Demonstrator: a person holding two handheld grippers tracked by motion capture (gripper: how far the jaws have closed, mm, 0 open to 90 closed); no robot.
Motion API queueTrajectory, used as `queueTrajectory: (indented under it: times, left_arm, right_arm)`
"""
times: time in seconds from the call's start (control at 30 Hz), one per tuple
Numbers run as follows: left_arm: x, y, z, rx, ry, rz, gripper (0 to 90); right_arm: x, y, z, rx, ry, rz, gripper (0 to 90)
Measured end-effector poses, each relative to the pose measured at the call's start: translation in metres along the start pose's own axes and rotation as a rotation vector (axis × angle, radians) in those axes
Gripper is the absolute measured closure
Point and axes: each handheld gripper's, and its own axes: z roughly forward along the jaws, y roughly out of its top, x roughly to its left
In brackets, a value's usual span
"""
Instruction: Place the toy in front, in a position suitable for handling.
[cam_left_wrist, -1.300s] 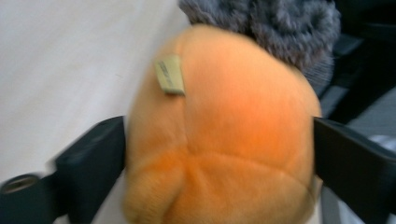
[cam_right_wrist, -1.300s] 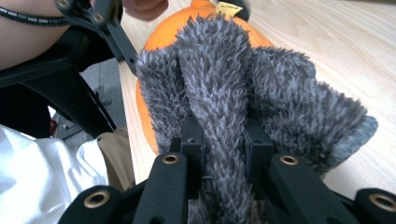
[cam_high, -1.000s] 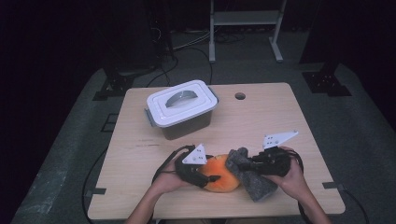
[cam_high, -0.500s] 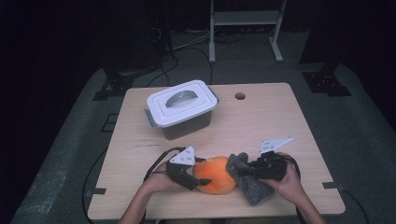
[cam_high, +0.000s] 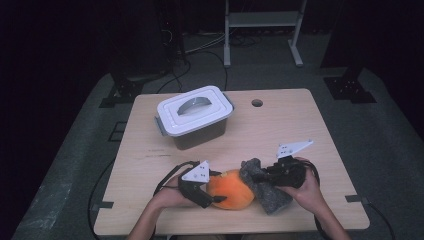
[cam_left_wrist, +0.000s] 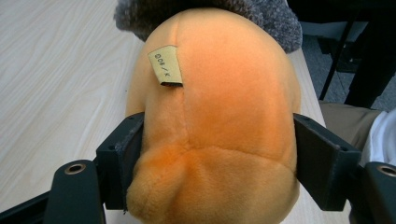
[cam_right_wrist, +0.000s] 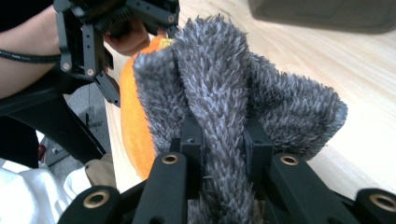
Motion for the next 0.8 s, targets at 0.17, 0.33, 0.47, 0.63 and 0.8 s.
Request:
queueTrajectory:
  times: [0.17,0.33,0.47,0.63,0.8]
  left_arm:
    - [0.001,-0.001,0.001,-0.005,0.006,-0.012,24.1]
    - [0.006,-0.003,0.001,-0.024,-0.003,-0.061,23.7]
    - [0.013,-0.002,0.001,-0.024,0.006,-0.139,23.7]
    - [0.021,-0.001,0.002,-0.017,0.022,-0.23,25.7]
    - [0.023,-0.001,0.002,-0.017,0.045,-0.263,25.7]
  right_arm:
    - [-0.004,-0.012,0.001,0.018,0.008,0.029,73.9]
    - [-0.01,-0.027,-0.002,0.058,-0.017,0.057,73.9]
    - [-0.01,-0.032,-0.008,0.042,-0.04,0.058,74.0]
    - [0.009,-0.014,-0.003,0.019,-0.021,-0.021,73.9]
    - [0.006,-0.02,0.004,0.038,-0.031,-0.014,73.7]
